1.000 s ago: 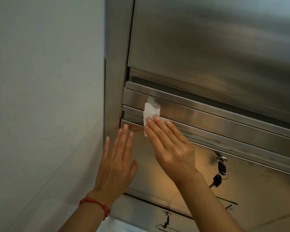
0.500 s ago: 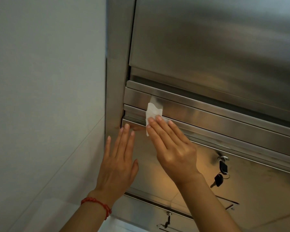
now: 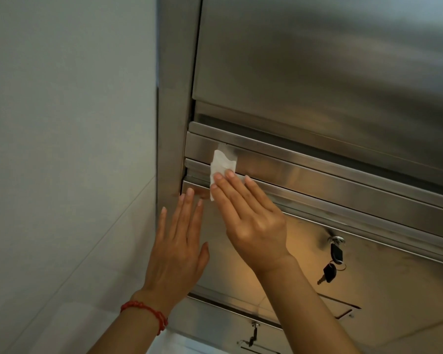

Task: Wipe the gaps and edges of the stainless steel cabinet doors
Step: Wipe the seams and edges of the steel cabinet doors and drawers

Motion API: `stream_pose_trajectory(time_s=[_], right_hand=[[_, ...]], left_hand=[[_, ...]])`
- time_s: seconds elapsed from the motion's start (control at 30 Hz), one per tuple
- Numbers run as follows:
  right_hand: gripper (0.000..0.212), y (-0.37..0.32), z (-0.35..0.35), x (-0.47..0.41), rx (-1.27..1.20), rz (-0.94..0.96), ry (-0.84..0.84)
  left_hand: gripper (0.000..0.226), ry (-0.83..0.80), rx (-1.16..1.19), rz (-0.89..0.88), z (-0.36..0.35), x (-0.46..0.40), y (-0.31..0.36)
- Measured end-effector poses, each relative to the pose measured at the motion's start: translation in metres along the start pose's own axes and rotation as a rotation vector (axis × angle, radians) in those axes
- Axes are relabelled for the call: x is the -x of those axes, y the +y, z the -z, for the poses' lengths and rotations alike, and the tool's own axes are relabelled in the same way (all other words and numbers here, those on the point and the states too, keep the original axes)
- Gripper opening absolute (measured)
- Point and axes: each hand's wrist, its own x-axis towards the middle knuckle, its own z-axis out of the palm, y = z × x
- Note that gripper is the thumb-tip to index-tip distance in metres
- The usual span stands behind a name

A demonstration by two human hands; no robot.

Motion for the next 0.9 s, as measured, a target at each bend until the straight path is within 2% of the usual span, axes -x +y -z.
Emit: stream_pose_trajectory(time_s=[0.3, 0.47, 0.6, 0.73, 0.9], right_hand=[[0.028, 0.006, 0.004, 0.008, -0.007, -0.017, -0.001], [0.029, 0.010, 0.011, 0.017, 0.017, -0.066, -0.002], [0.029, 0.010, 0.016, 0.023, 0.011, -0.124, 0.003], [0.022, 0.012, 0.023, 0.030, 0.020, -0.157, 0.008], [0.020, 0.016, 0.033, 0.039, 0.039, -0.178, -0.008]], left_hand=[[0.064, -0.013, -0.015, -0.009, 0.000, 0.001, -0.002], [0.084, -0.028, -0.013, 0.001, 0.003, 0.000, 0.000], [0.071, -0.034, 0.038, 0.026, 0.004, -0.001, 0.006], [0.085, -0.068, 0.109, 0.042, 0.004, 0.001, 0.014], [0.070, -0.099, 0.181, 0.053, 0.007, -0.002, 0.027]])
